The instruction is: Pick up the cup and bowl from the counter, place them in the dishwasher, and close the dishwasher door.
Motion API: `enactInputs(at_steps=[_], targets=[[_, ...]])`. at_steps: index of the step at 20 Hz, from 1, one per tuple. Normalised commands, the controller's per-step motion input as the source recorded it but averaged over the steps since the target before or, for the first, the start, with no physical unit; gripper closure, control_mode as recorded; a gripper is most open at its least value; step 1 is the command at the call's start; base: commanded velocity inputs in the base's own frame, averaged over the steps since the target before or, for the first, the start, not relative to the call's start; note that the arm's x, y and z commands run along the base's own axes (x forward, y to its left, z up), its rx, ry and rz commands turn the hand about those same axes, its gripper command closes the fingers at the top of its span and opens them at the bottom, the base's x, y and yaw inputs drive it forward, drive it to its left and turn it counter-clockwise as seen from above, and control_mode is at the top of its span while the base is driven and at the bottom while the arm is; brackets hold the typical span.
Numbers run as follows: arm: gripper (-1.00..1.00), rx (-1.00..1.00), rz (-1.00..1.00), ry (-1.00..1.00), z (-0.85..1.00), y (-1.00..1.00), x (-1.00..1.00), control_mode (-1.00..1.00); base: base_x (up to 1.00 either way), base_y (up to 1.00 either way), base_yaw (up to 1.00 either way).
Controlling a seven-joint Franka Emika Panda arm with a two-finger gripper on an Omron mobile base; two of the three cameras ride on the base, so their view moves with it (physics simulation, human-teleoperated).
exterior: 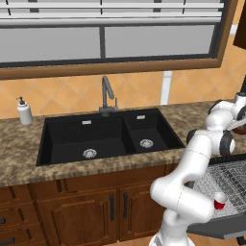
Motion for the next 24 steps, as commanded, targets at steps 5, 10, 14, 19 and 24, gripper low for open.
enactInputs(at_steps=[5, 10, 14, 19, 24], targets=[[-1.0, 0.0, 0.0, 0.01, -0.17, -0.05, 0.0, -1.0, 0.0, 0.0, 0.0], [1.0, 0.0, 0.0, 0.05, -0.08, -0.01, 0.01, -1.0, 0.0, 0.0, 0.0], [1.0, 0.0, 0.0, 0.0, 0.0, -0.02, 0.0, -1.0, 0.0, 0.0, 0.0], [1.0, 0.0, 0.0, -0.01, 0.0, 0.05, -0.12, -1.0, 0.0, 0.0, 0.0], [1.0, 0.0, -0.05, -0.09, 0.22, 0.2, -0.98, -1.0, 0.0, 0.0, 0.0]])
